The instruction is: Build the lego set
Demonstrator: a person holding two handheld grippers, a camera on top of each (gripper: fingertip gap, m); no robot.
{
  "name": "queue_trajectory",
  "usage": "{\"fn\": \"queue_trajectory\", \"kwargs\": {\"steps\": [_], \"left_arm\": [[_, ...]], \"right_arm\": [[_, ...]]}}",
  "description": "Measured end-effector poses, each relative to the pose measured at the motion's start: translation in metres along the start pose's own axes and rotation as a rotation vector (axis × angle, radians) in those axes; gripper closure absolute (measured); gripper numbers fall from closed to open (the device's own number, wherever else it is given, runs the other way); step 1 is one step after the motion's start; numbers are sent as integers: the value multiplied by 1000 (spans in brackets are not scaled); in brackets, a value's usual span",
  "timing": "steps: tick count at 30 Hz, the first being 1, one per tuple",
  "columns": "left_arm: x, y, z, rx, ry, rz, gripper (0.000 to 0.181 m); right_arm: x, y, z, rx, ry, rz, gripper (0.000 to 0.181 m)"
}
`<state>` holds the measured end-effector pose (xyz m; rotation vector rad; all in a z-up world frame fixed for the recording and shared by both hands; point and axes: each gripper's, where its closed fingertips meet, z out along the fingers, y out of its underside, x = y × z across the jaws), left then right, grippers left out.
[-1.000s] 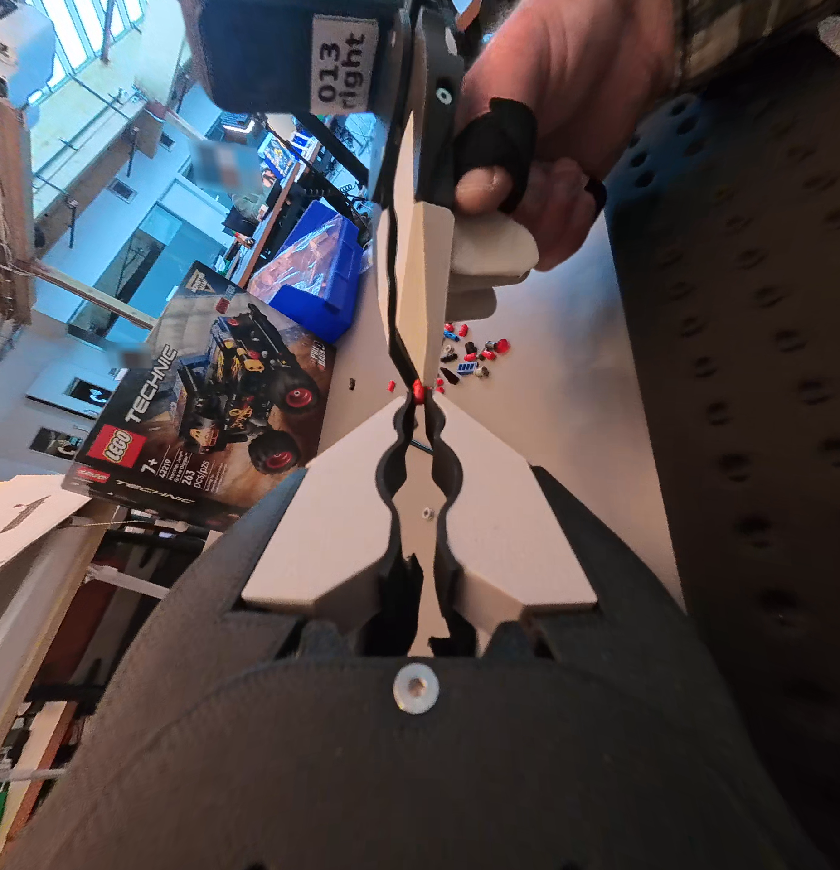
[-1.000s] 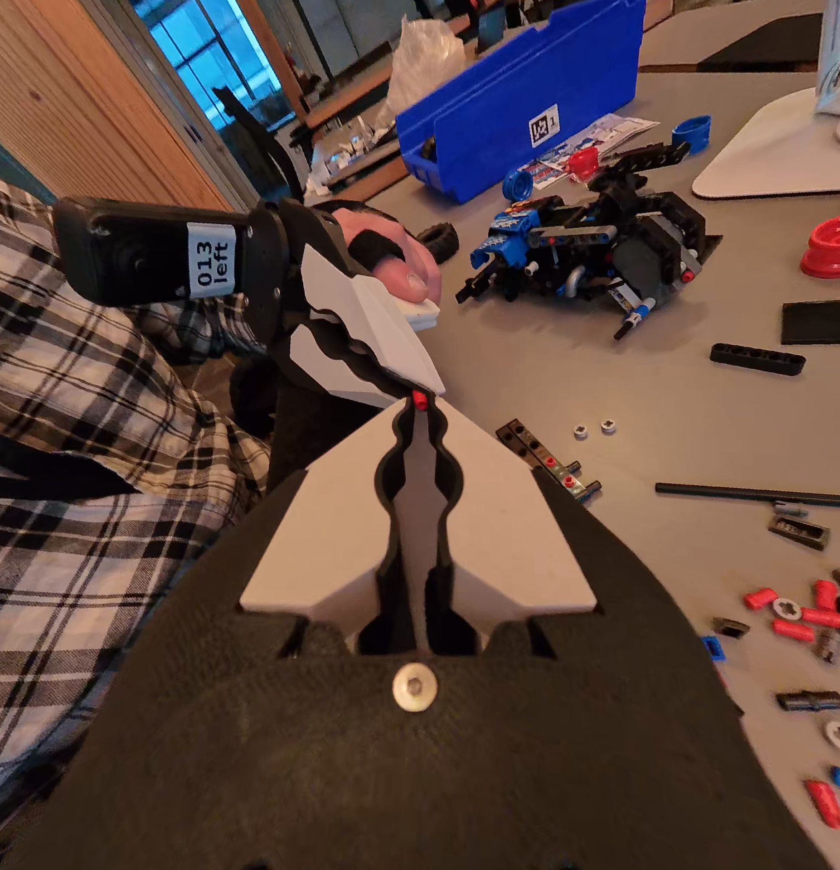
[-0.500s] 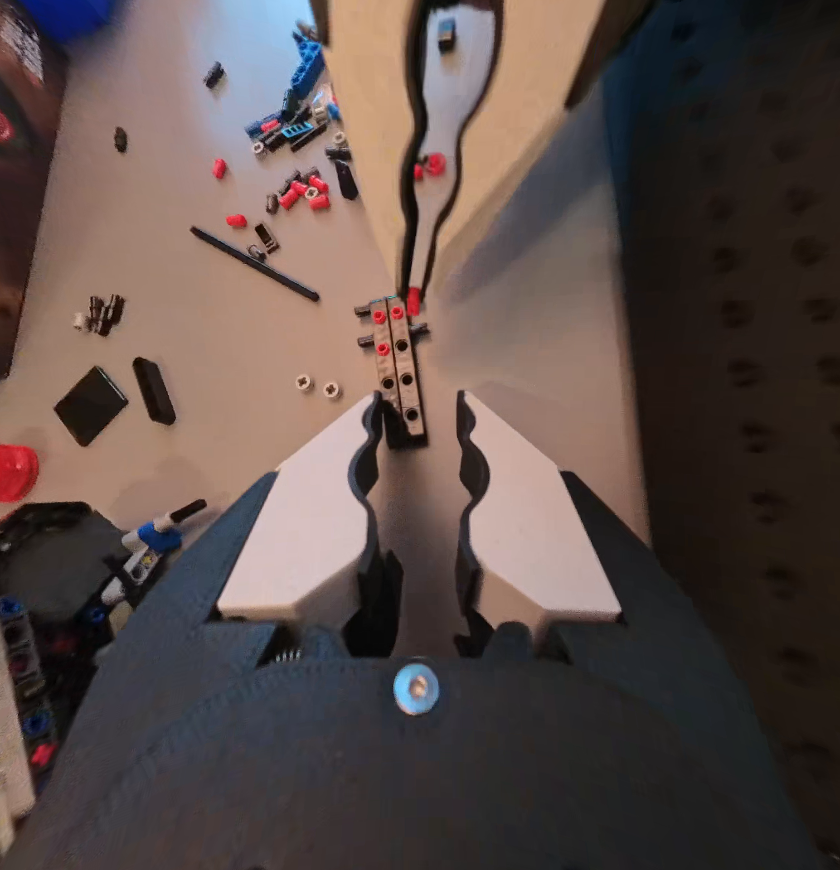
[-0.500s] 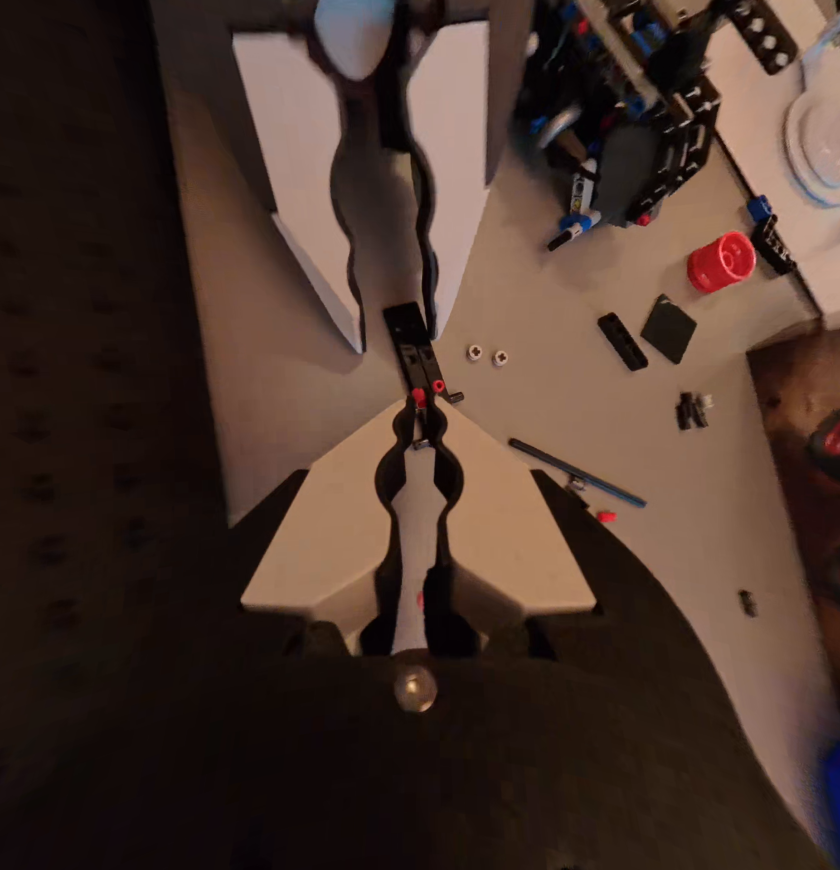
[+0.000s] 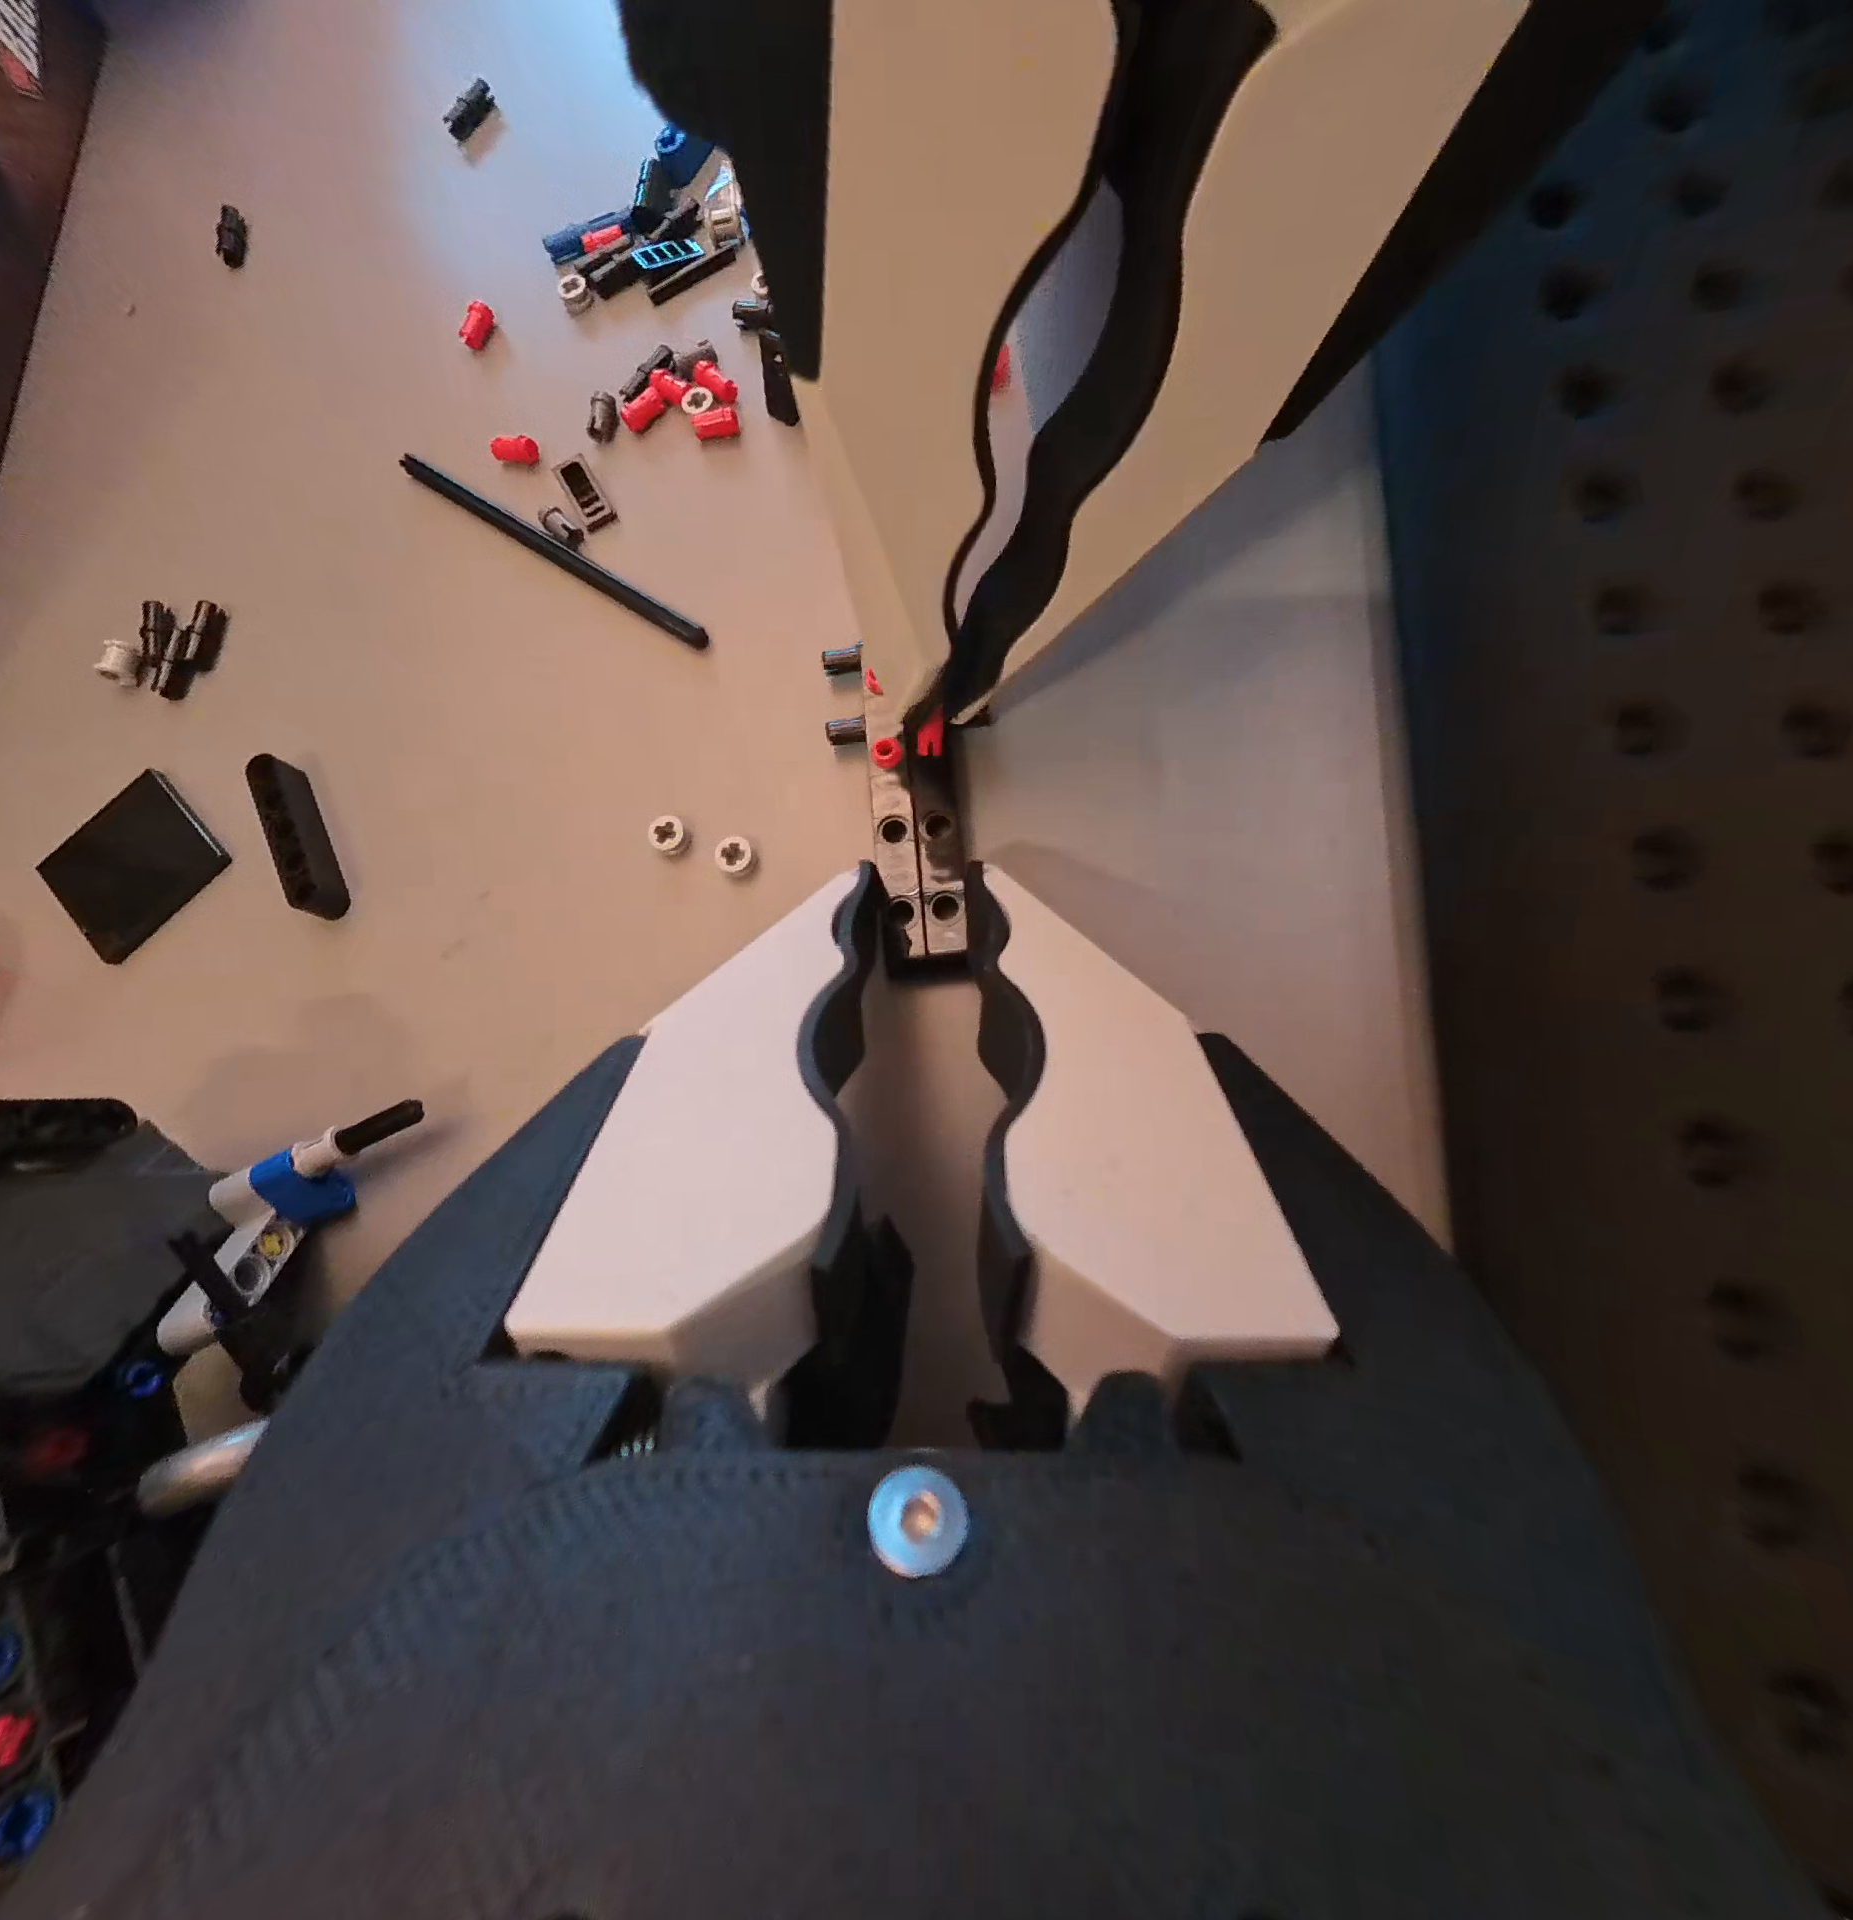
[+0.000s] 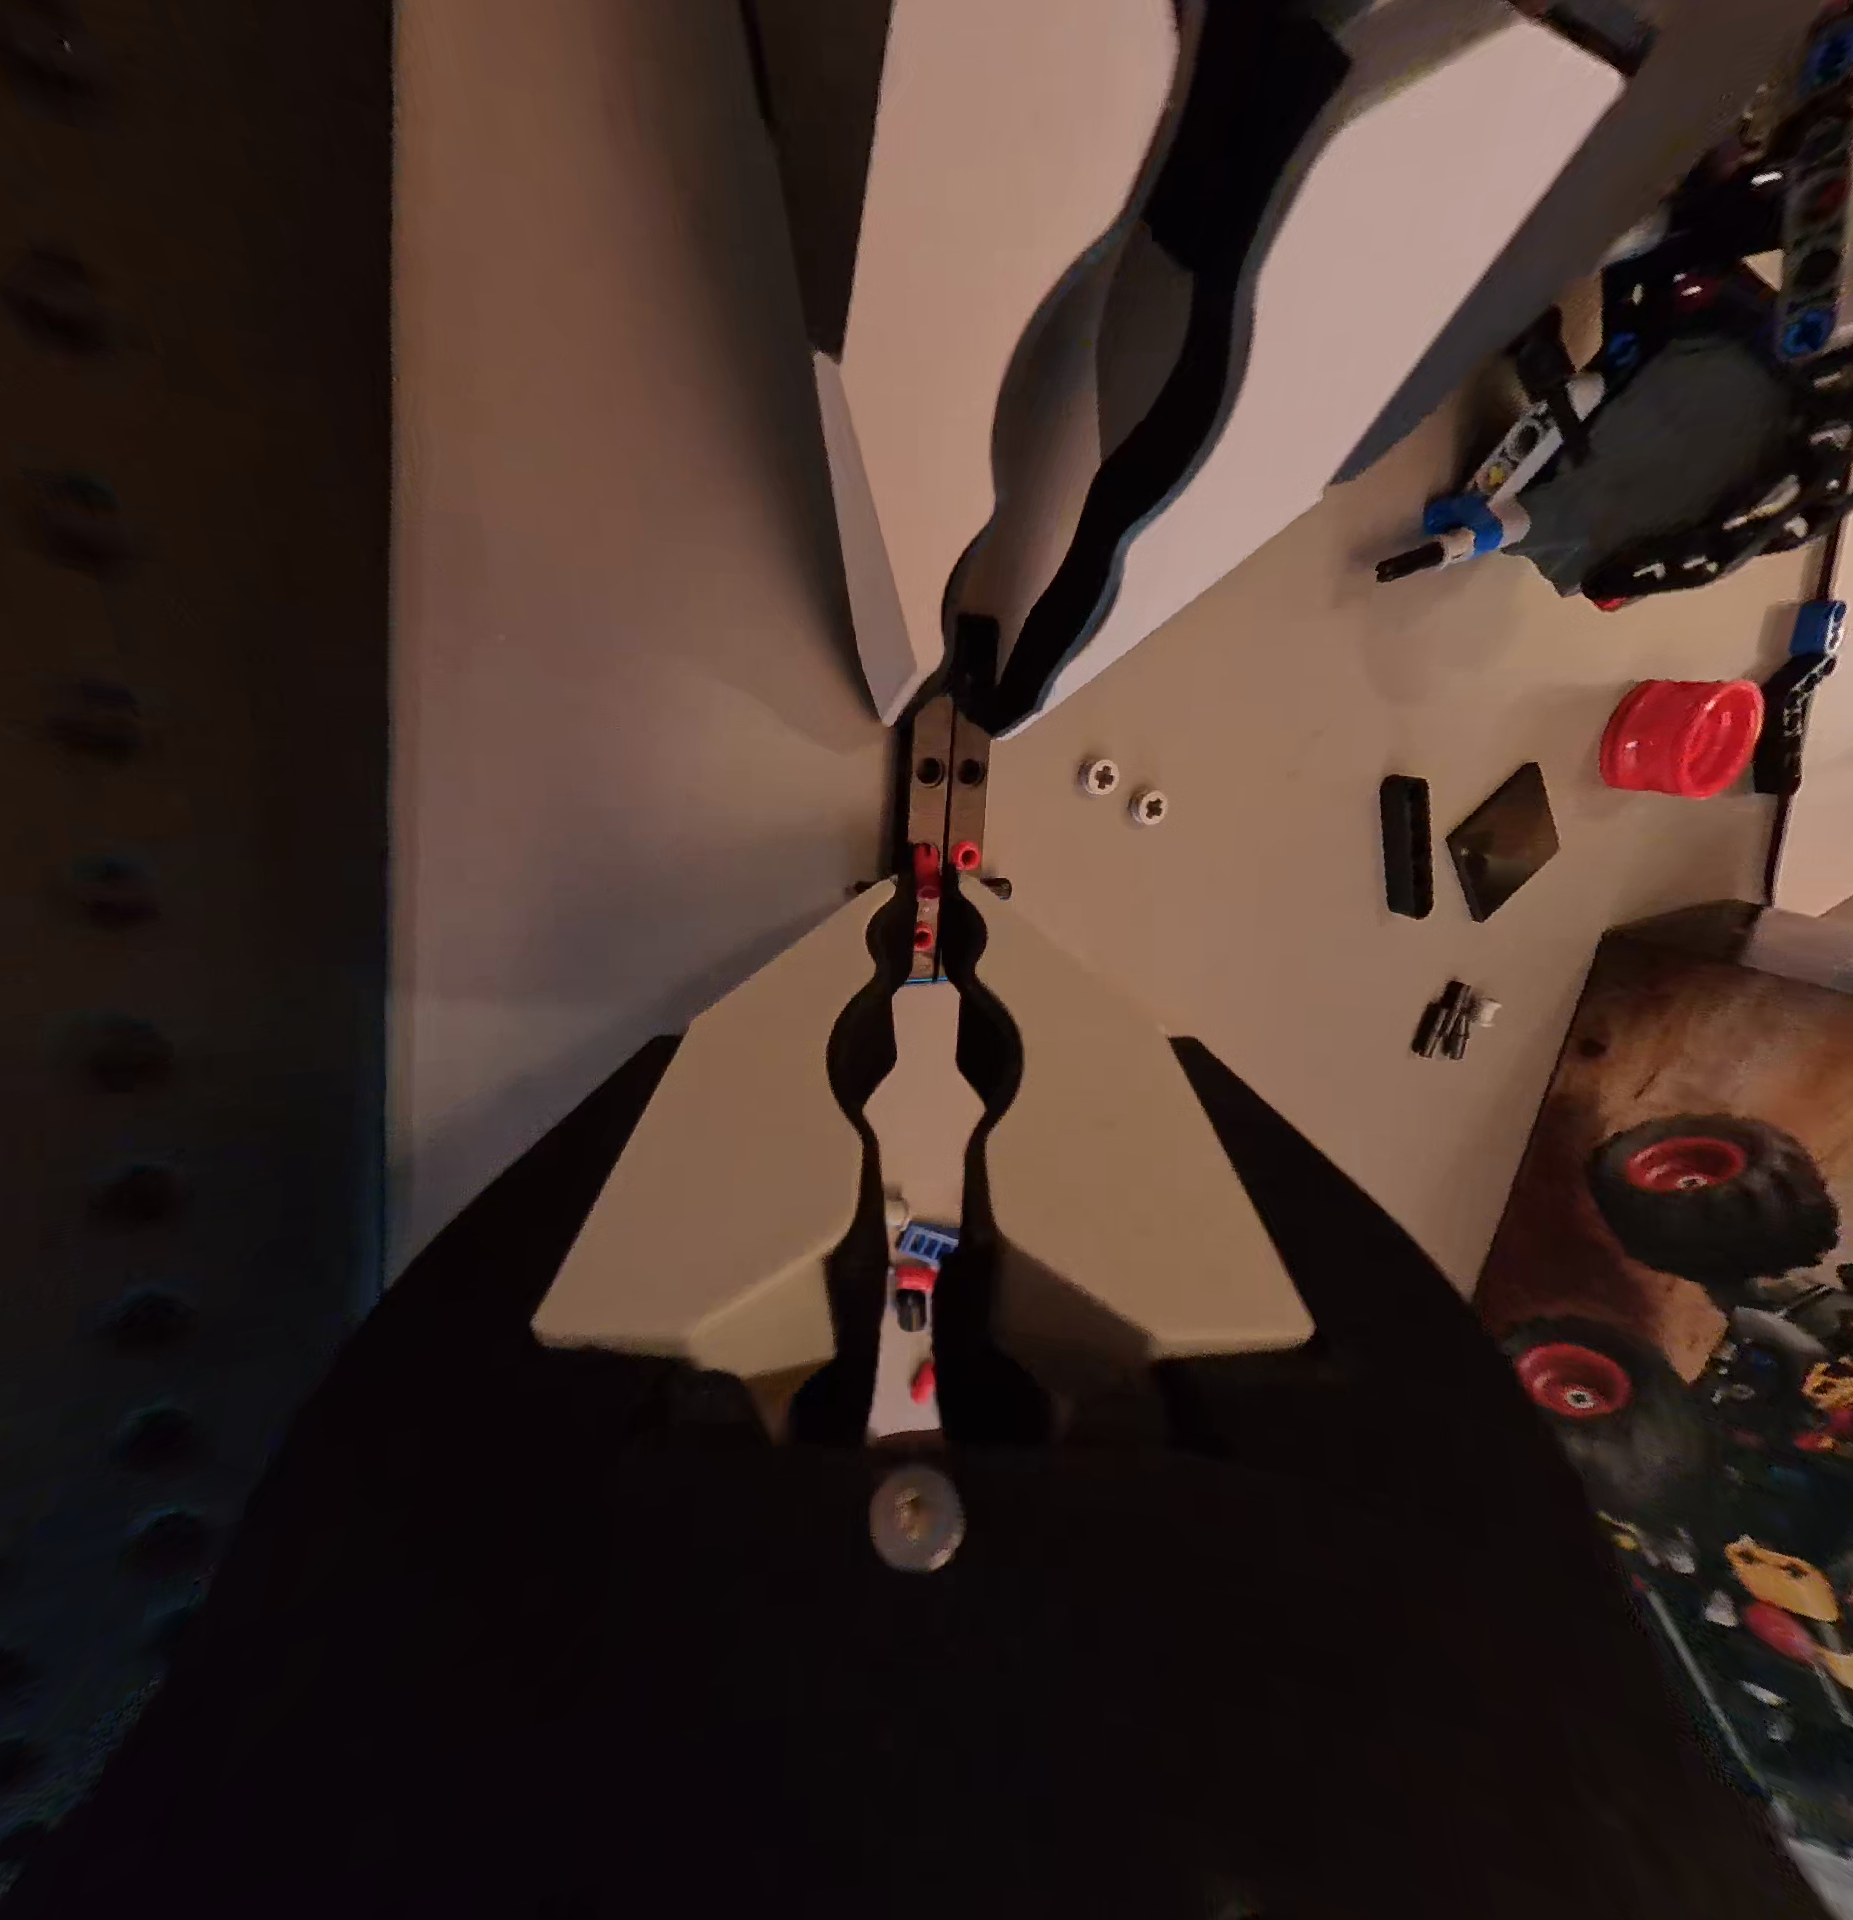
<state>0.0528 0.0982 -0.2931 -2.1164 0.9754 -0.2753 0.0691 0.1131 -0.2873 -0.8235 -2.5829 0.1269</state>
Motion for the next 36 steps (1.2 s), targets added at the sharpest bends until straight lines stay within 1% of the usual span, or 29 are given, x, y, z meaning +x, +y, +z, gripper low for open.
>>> {"fn": "queue_trajectory", "kwargs": {"steps": [5, 12, 25, 36], "left_arm": [[0, 0, 0, 1, 10, -8, 167], [0, 0, 0, 2, 16, -14, 167], [0, 0, 0, 2, 18, -13, 167], [1, 0, 1, 2, 20, -12, 167]], "right_arm": [[-1, -1, 0, -32, -5, -87, 179], [-1, -4, -1, -54, 15, -161, 179], [-2, -2, -2, -140, 47, -252, 179], [-4, -1, -2, -218, 43, -337, 179]]}}
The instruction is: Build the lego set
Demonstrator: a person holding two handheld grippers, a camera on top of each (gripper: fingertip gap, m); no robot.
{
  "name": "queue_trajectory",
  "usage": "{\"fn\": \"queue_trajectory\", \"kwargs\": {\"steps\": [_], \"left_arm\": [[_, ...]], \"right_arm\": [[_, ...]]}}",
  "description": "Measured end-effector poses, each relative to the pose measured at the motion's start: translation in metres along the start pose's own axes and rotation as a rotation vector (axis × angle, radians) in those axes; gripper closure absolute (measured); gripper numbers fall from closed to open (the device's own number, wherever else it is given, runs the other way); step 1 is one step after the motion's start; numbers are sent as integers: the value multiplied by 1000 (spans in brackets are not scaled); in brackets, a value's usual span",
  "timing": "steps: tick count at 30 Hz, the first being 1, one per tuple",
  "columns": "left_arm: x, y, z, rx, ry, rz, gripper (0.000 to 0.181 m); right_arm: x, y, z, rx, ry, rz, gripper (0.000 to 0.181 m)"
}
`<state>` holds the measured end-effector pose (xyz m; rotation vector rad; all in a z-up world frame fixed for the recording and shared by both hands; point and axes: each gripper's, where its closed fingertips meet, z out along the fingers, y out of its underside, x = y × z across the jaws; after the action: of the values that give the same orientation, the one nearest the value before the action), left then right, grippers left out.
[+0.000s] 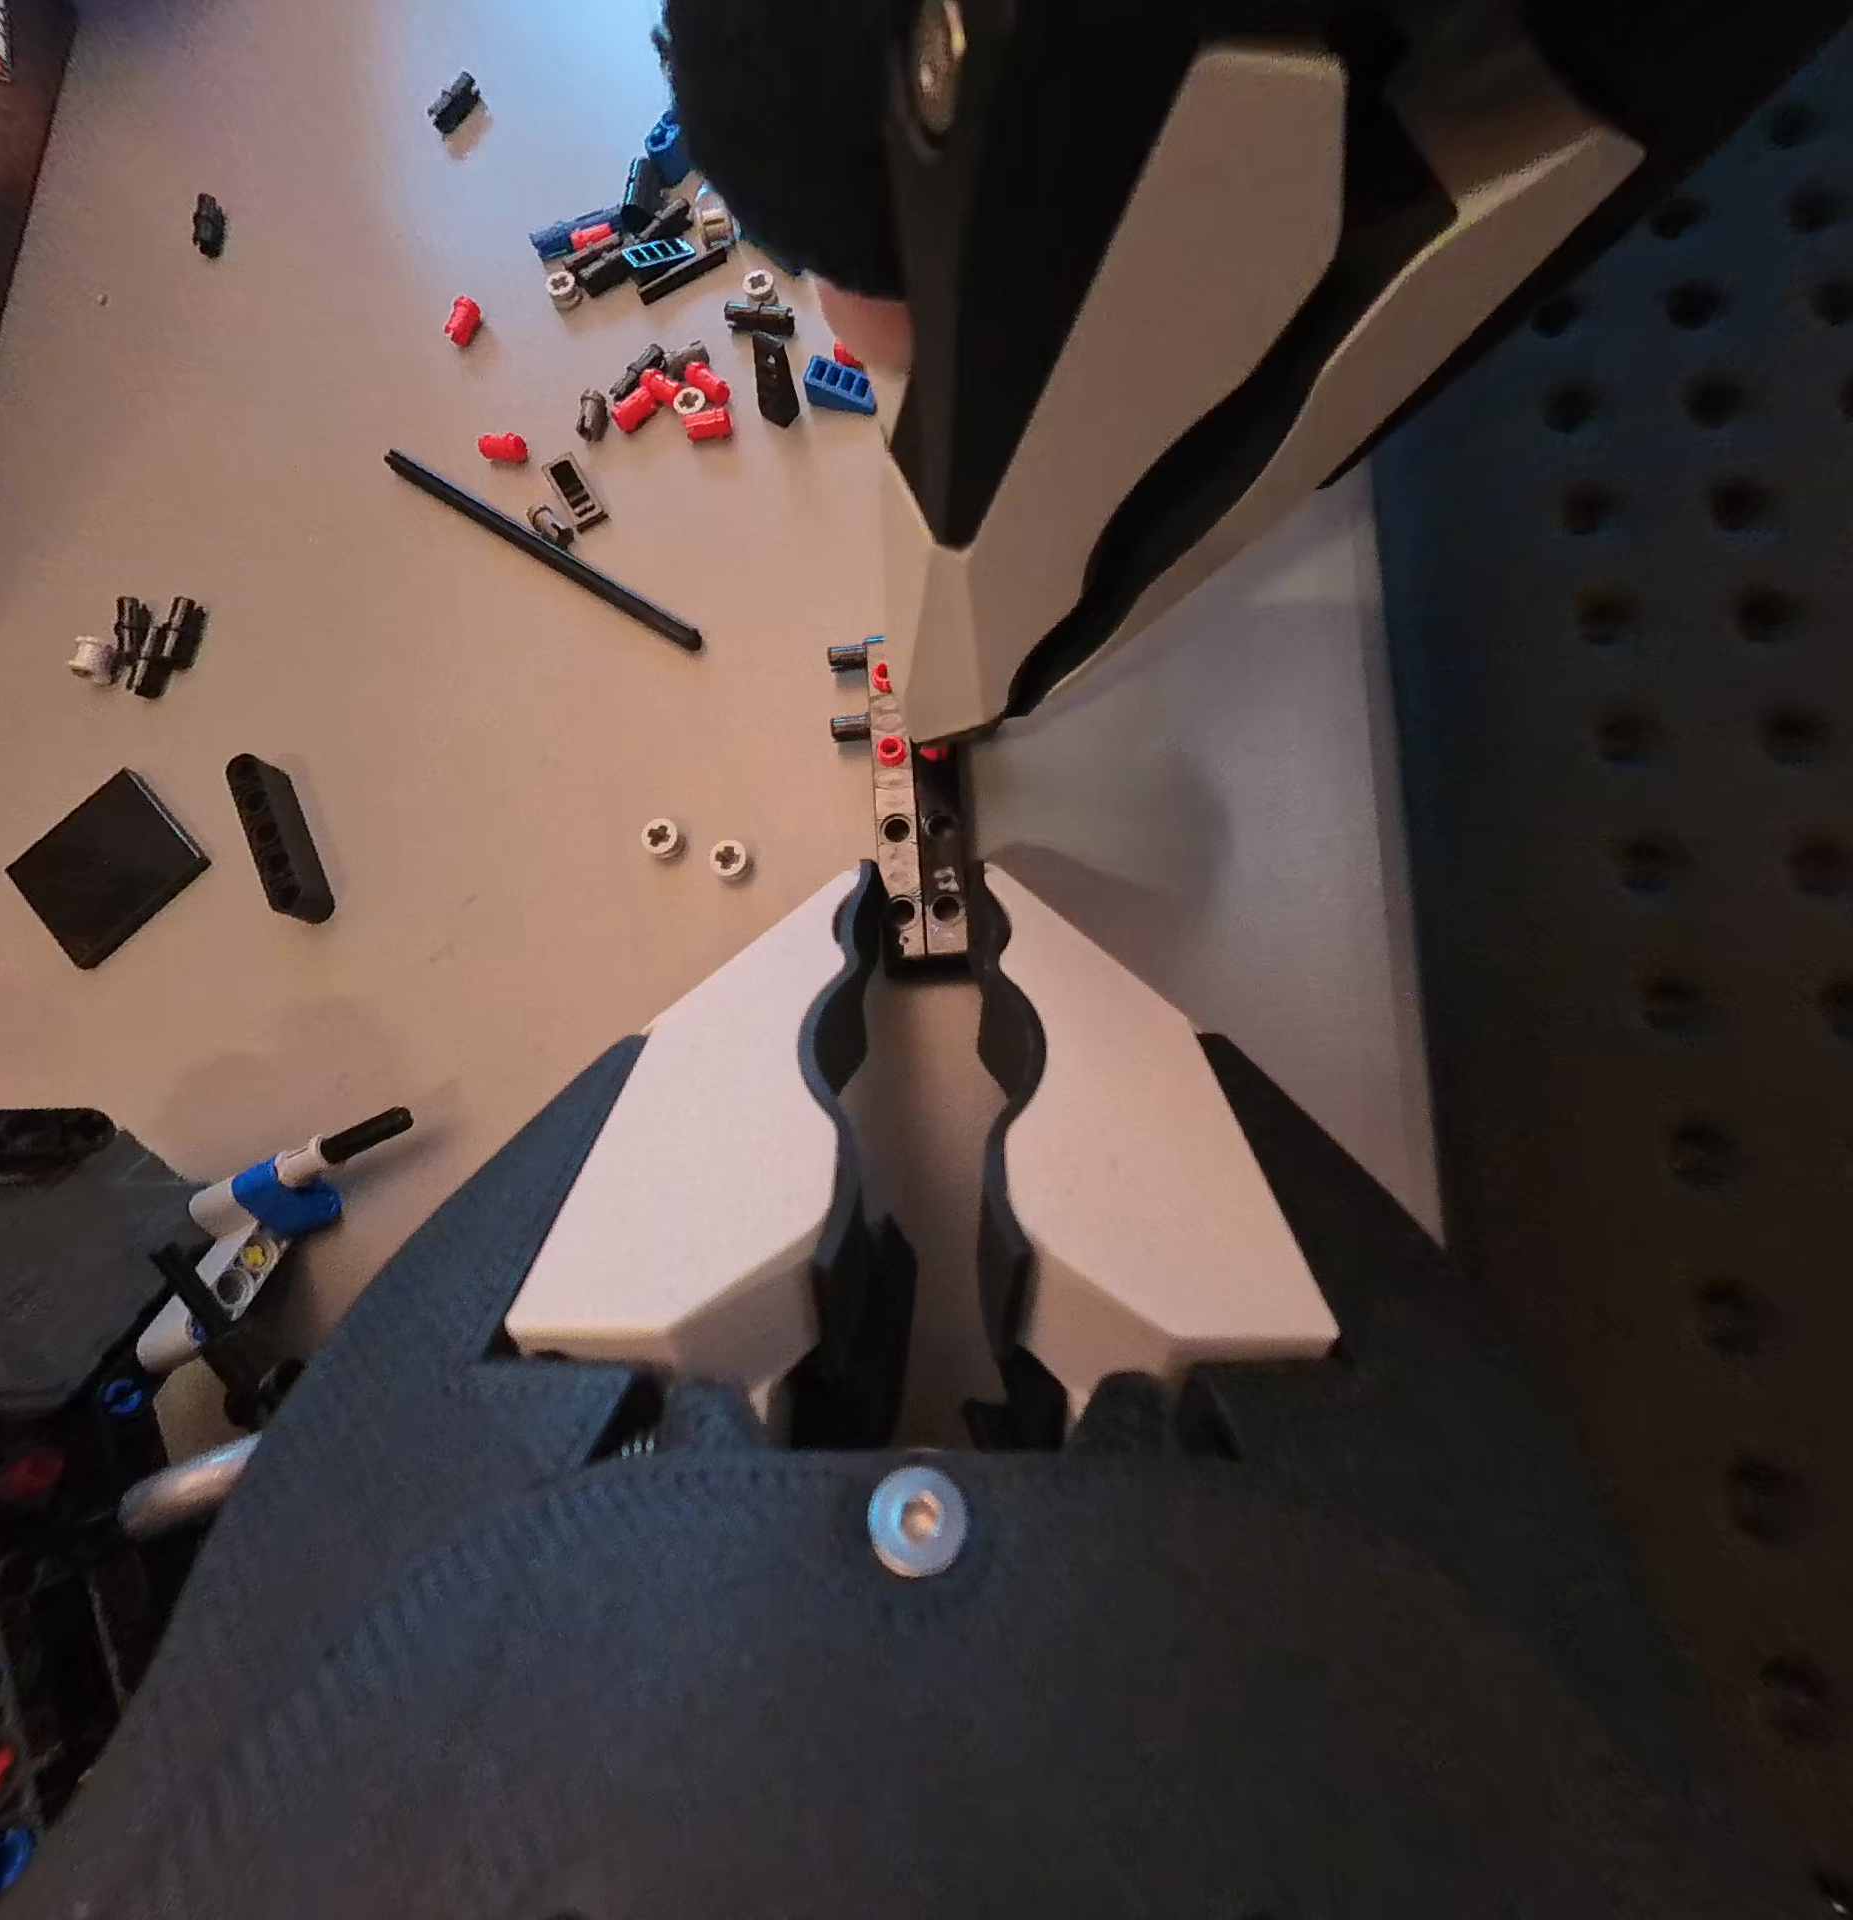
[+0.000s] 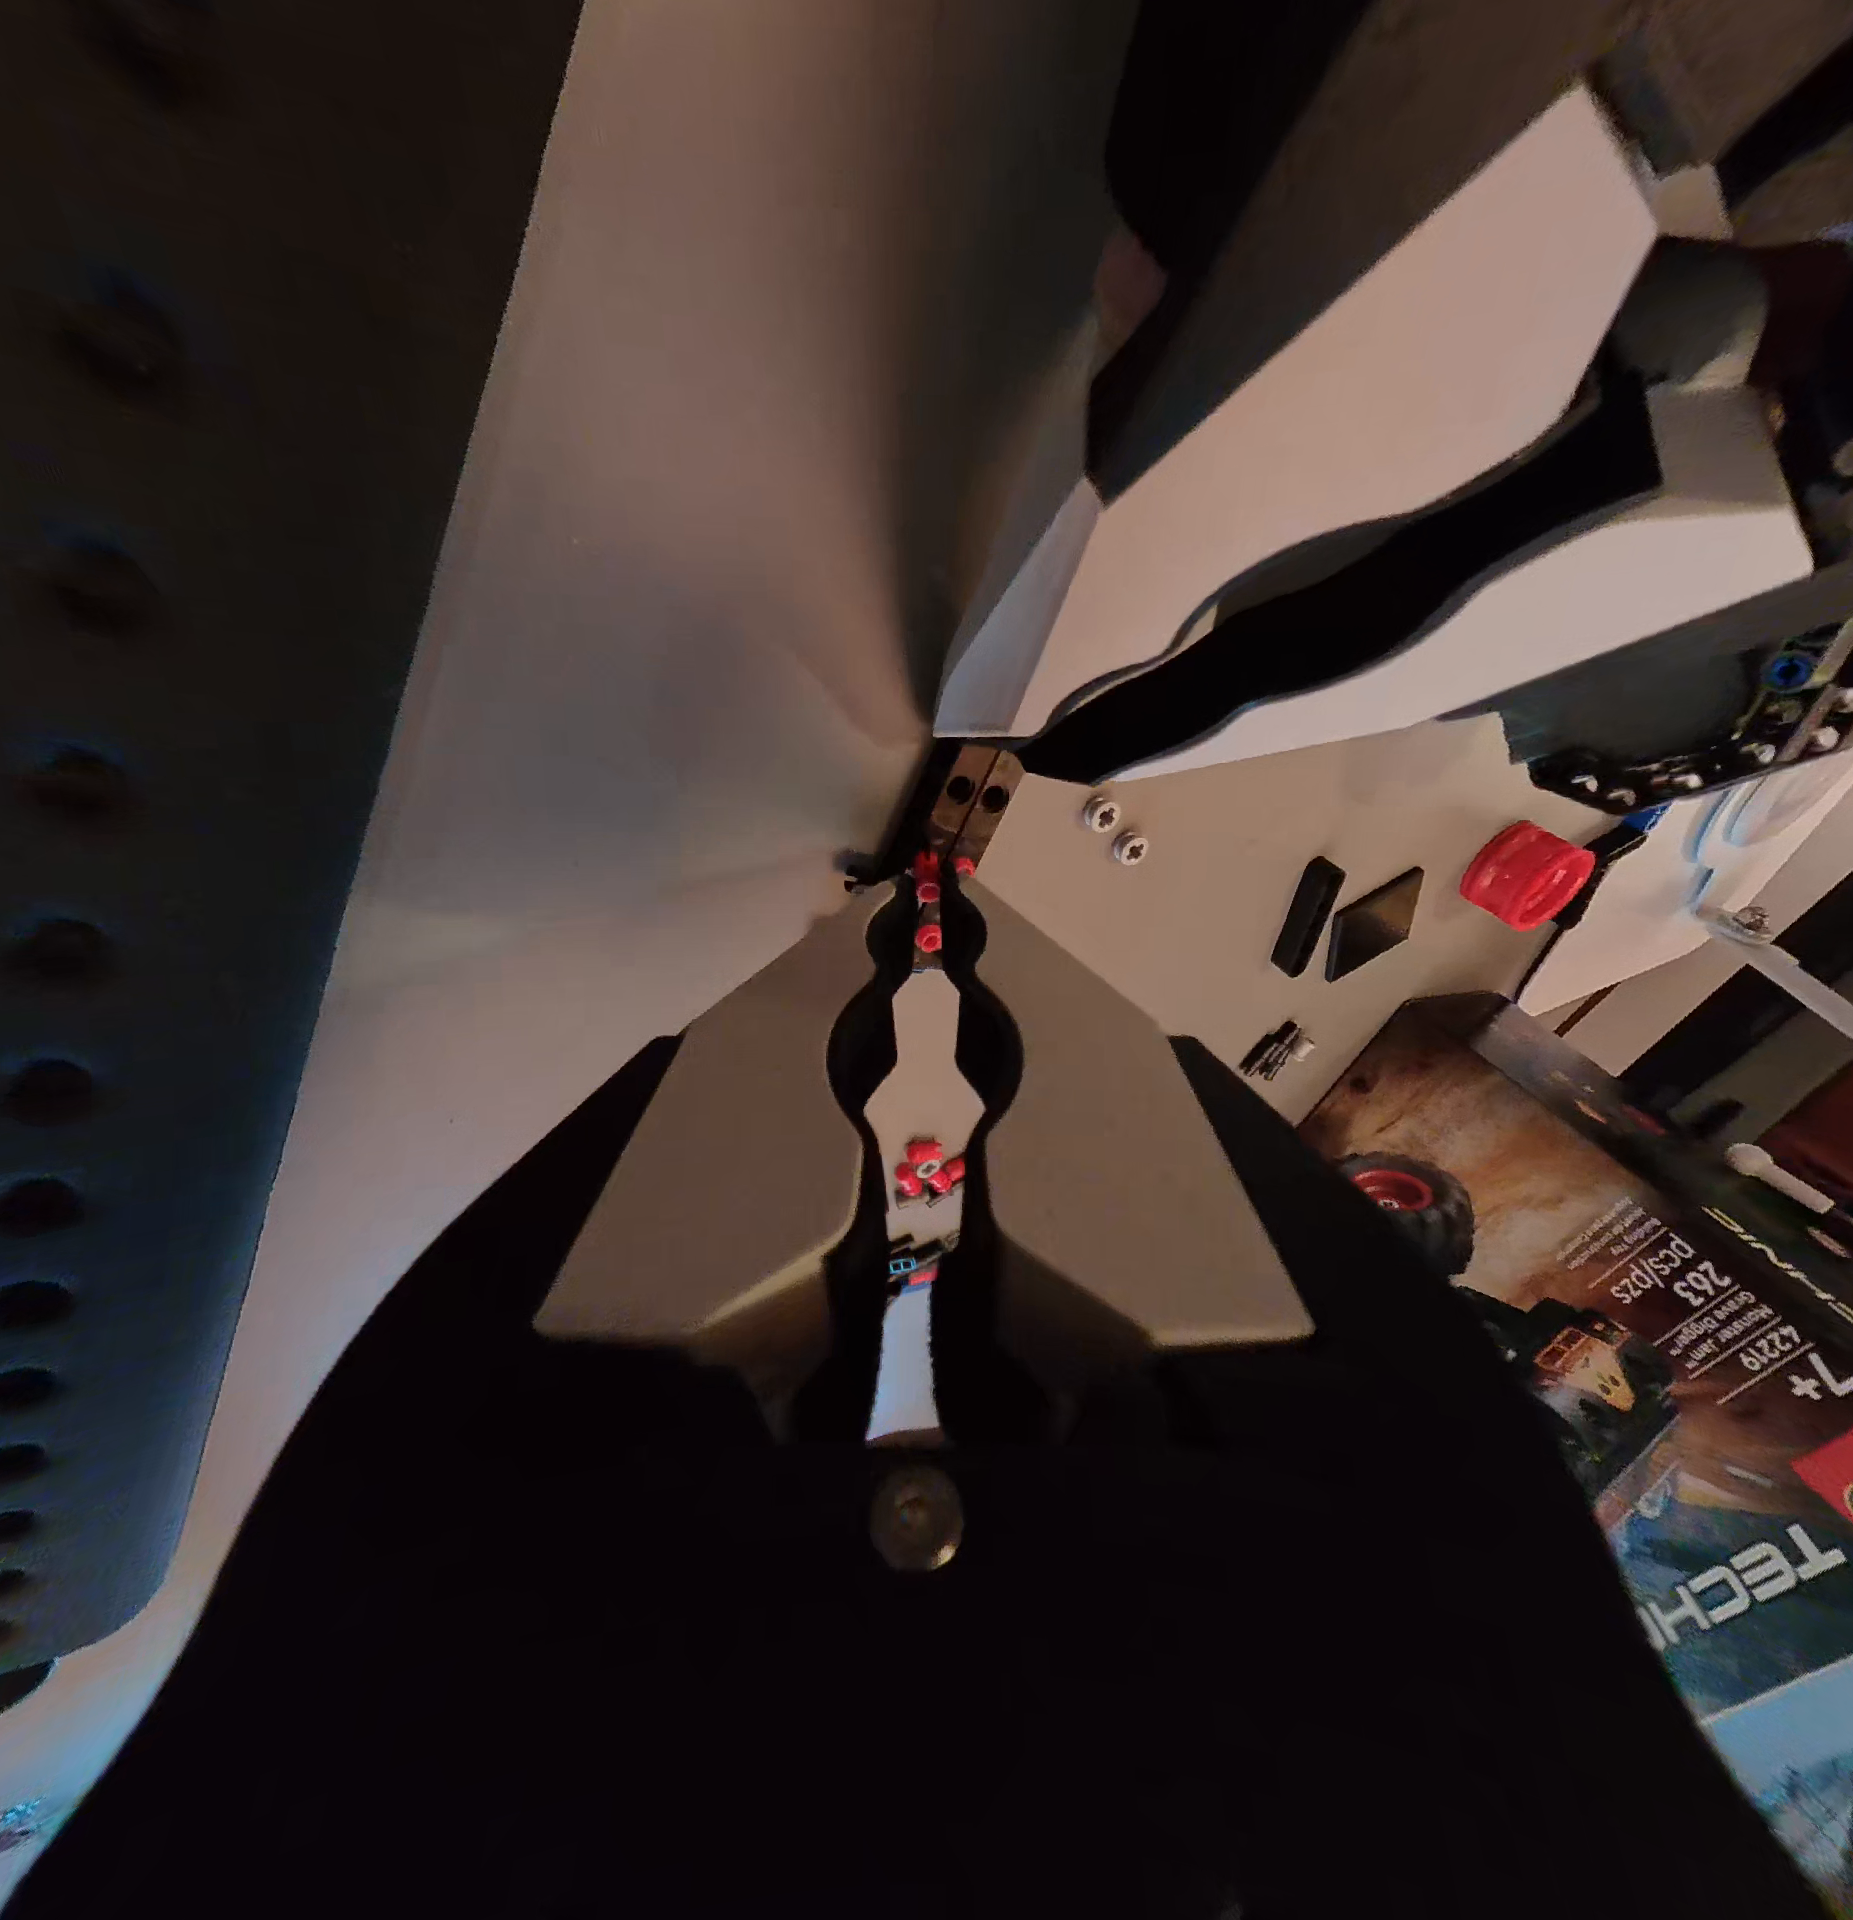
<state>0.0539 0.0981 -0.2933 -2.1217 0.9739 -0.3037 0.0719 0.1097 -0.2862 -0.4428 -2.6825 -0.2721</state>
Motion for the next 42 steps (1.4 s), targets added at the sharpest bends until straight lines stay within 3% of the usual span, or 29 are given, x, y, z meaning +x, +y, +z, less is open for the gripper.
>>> {"fn": "queue_trajectory", "kwargs": {"steps": [10, 15, 24, 36, 42], "left_arm": [[1, 0, 0, 1, 6, -2, 167], [1, 0, 0, 1, 5, 0, 167], [1, -1, 1, 1, 8, -1, 167], [2, -1, 1, 1, 10, -4, 167], [2, -1, 1, 2, 12, -5, 167]], "right_arm": [[-2, -6, 1, 10, -48, -33, 179], [-3, -6, 0, 115, -104, 61, 179], [-2, -4, -3, 441, -171, 376, 180], [-3, -3, -4, 632, -201, 525, 180], [-5, -2, -4, 641, -226, 531, 180]]}}
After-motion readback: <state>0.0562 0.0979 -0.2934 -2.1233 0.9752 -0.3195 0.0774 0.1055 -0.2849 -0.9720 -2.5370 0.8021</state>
